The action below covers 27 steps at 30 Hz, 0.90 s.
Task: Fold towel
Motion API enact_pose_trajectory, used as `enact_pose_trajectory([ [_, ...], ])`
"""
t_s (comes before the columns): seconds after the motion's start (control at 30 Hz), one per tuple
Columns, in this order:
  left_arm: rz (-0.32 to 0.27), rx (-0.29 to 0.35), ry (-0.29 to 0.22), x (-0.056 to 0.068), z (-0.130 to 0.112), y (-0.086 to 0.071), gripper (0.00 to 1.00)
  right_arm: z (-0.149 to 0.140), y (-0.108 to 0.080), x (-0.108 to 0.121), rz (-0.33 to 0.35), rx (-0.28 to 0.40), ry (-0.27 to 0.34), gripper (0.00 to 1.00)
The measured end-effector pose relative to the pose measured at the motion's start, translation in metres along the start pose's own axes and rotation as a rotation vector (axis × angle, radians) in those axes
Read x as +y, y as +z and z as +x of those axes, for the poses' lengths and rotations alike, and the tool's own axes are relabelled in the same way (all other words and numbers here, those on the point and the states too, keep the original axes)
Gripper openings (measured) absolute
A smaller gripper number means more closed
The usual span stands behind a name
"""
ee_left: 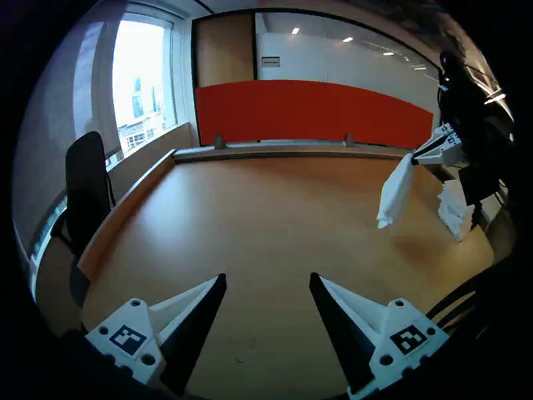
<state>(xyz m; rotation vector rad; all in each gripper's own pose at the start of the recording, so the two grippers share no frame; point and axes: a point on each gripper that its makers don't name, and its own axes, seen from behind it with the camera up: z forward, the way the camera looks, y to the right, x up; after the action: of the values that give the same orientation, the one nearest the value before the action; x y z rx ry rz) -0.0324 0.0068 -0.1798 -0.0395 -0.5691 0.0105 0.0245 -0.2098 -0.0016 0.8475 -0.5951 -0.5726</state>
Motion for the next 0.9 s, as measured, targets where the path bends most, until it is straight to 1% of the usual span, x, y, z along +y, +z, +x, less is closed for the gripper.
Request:
enact_pose_trajectory([
  [0.1,-0.006,0.002,0.002,0.001,0.001,0.000,0.93,-0.002,-0.007,0.007,-0.008,-0.004,0.014,0.05],
  [0.37,-0.018,0.003,0.012,0.005,0.001,0.002,0.93,-0.011,-0.019,0.028,-0.026,-0.012,0.087,0.05],
  [0.5,-0.024,0.000,0.019,0.006,0.001,0.003,0.92,-0.018,-0.027,0.045,-0.044,-0.017,0.109,0.05],
  [0.9,-0.038,-0.006,0.036,0.014,0.007,0.015,0.93,-0.053,-0.060,0.107,-0.113,-0.080,0.126,0.05],
])
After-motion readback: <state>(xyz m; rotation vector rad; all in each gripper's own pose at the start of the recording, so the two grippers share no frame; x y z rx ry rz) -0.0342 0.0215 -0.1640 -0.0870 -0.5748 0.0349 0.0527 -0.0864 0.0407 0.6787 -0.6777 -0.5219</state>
